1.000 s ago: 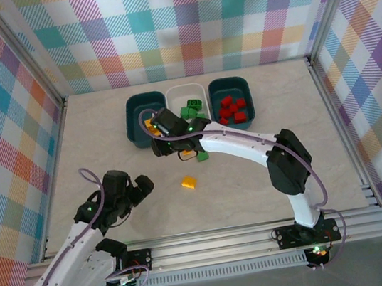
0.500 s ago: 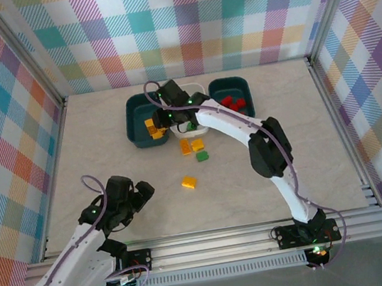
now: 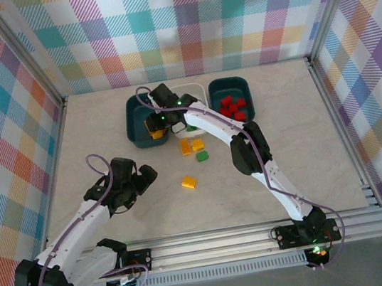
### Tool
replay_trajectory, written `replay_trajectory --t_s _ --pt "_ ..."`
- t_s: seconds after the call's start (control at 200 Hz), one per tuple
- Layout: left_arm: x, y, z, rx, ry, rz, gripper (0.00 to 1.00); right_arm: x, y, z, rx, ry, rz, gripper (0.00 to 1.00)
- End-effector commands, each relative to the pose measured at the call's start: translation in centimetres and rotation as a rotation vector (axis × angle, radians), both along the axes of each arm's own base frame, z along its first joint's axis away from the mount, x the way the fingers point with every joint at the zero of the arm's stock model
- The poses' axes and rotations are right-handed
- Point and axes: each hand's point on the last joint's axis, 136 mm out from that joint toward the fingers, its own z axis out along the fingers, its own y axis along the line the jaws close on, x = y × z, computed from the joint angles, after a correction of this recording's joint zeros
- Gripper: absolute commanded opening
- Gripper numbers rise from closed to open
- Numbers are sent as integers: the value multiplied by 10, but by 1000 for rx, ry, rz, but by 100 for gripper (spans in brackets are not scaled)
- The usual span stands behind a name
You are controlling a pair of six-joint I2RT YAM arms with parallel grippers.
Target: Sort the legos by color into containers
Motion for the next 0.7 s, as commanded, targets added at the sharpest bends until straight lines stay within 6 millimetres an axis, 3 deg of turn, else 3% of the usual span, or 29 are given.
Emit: replay_trajectory --t_s 0.0,0.155,0.24,0.325,0.415,0.51,0.695 --pt "13 -5 18 -17 -63 -31 100 3 7 18 29 -49 38 61" --pt "20 -5 32 13 -97 -56 100 -2 2 59 60 -131 44 64" --pt "26 -2 38 41 -117 -62 100 -15 -4 81 85 -172 46 65" --pt "31 6 41 86 -130 -38 100 -33 -21 89 83 -177 38 65" --pt "40 17 40 87 -134 10 100 -60 -50 75 42 -161 38 64" --pt "51 25 24 -19 -91 75 100 -99 -76 50 -11 -103 100 64" --pt "82 20 -16 -249 44 95 100 -184 -87 -7 -229 -44 365 71"
